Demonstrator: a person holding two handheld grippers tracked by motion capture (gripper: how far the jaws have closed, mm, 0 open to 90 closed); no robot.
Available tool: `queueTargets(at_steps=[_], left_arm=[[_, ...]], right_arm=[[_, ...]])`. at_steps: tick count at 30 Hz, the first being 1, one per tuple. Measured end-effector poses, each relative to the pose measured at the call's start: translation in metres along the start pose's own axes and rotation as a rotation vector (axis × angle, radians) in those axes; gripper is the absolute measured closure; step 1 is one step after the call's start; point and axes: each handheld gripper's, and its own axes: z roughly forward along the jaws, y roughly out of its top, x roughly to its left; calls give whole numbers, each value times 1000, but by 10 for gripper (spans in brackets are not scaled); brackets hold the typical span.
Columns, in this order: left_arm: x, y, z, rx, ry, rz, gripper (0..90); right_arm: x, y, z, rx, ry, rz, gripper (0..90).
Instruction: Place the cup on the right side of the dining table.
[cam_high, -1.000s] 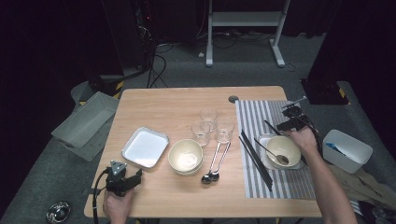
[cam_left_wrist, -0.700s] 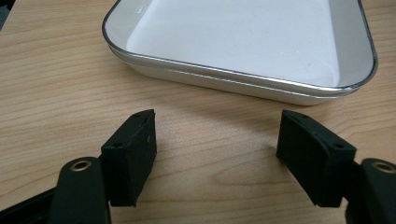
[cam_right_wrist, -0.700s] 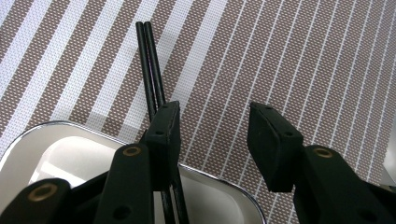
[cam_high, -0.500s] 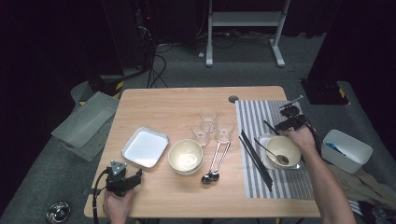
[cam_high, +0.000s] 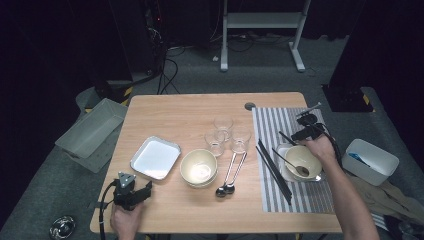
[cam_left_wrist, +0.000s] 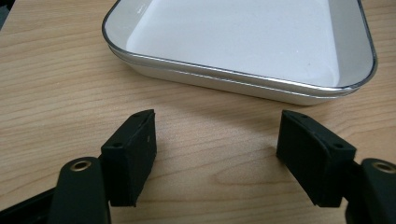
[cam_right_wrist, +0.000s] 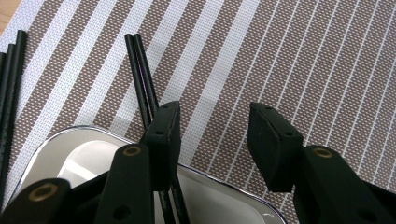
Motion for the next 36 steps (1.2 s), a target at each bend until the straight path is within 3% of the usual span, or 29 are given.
queueTargets(at_steps=[17, 25, 36], left_arm=[[0, 0, 0, 0, -1, 1, 288], [0, 0, 0, 0, -1, 1, 288], [0, 0, 0, 0, -3, 5, 288]], right_arm=[[6, 3, -2, -5, 9, -40, 538], [-2, -11, -25, -93, -21, -2, 558], [-20, -43, -35, -106, -12, 60, 553]])
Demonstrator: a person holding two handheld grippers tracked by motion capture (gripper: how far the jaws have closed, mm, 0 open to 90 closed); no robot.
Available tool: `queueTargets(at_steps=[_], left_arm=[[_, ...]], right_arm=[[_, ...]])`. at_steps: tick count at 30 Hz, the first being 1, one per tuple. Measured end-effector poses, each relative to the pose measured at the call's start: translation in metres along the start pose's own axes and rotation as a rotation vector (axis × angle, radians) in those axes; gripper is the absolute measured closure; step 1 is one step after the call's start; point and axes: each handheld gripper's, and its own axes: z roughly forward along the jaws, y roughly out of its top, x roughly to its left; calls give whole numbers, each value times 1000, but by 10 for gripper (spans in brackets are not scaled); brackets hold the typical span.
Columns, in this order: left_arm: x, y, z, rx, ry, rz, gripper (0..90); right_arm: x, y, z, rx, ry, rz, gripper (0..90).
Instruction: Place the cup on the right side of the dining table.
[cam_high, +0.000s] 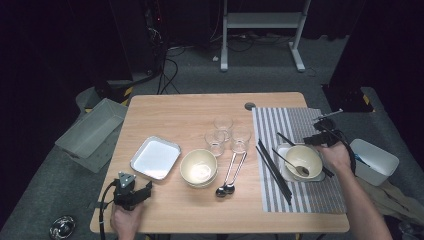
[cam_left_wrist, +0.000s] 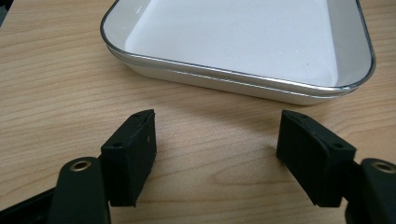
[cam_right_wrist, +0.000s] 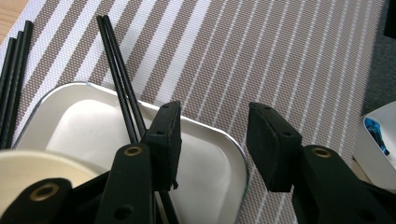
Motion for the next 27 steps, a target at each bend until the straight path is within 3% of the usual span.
queueTargets(at_steps=[8, 18, 27], left_arm=[[0, 0, 0, 0, 0, 0, 288], [0, 0, 0, 0, -2, 3, 289], [0, 0, 0, 0, -3, 3, 289]], right_arm=[[-4, -31, -24, -55, -29, 23, 557], [-10, -78, -47, -36, -47, 72, 562], [-4, -103, -53, -21, -30, 69, 556]])
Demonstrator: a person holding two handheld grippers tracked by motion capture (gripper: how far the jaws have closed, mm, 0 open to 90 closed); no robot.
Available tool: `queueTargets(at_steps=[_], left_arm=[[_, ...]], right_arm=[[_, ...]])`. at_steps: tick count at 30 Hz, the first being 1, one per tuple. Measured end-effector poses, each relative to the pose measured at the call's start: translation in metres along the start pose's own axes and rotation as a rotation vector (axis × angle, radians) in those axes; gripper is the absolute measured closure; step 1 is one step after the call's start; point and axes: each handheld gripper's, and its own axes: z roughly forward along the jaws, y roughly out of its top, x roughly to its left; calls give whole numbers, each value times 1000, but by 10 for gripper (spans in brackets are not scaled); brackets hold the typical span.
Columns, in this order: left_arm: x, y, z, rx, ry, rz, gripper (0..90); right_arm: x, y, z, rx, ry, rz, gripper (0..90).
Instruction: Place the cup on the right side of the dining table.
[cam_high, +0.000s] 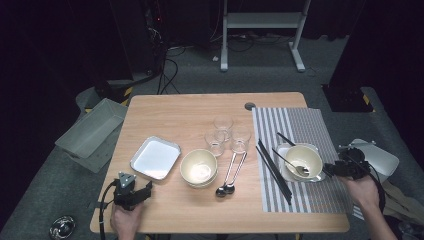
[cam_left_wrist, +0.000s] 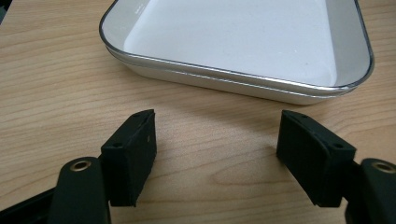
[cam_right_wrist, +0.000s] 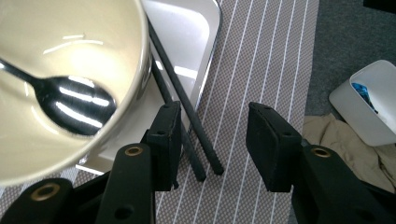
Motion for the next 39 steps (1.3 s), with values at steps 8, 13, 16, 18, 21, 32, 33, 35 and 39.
queueTargets(at_steps=[8, 13, 16, 18, 21, 32, 33, 35, 39], left_arm=[[0, 0, 0, 0, 0, 0, 288], [0, 0, 0, 0, 0, 0, 289], [0, 0, 0, 0, -1, 0, 288], [0, 0, 0, 0, 0, 0, 289], [0, 0, 0, 0, 0, 0, 289], [0, 0, 0, 0, -1, 0, 288], [0, 0, 0, 0, -1, 0, 288], [0, 0, 0, 0, -1, 0, 288], [0, 0, 0, 0, -1, 0, 288]], right_arm=[[3, -6, 7, 26, 3, -17, 552], [4, -5, 11, 37, -1, -24, 552], [4, -4, 12, 41, -2, -25, 554], [3, -3, 13, 42, -4, -27, 556], [2, -2, 15, 48, -2, -25, 558], [1, 1, 22, 70, 7, -30, 572], [0, 2, 23, 71, 7, -30, 574], [0, 4, 23, 70, 9, -31, 580], [-1, 6, 25, 72, 12, -33, 580]])
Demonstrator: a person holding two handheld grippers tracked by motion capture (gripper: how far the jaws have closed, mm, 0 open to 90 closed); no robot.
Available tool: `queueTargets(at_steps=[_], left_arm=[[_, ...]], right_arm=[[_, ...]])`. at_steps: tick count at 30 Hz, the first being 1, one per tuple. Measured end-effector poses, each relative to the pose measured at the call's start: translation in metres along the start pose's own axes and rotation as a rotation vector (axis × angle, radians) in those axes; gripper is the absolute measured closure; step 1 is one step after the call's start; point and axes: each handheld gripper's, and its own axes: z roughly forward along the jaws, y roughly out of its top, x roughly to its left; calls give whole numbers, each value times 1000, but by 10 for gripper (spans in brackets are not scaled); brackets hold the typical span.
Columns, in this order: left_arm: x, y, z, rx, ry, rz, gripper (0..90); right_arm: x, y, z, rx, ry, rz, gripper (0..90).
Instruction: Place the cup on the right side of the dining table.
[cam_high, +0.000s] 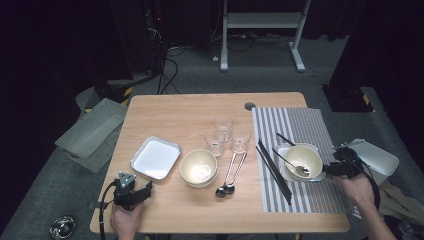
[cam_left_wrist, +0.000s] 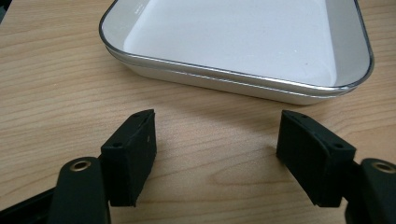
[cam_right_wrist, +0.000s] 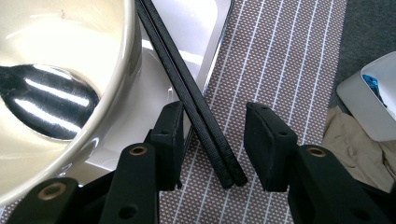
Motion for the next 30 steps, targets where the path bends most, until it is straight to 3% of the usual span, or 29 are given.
queueTargets(at_steps=[21, 25, 30], left_arm=[[0, 0, 0, 0, 0, 0, 288], [0, 0, 0, 2, 0, 3, 288], [0, 0, 0, 2, 0, 4, 289]], right_arm=[[-7, 10, 2, -7, 14, 12, 560], [-11, 9, -6, -48, 21, 38, 557], [-8, 14, -16, -87, -1, 32, 550]])
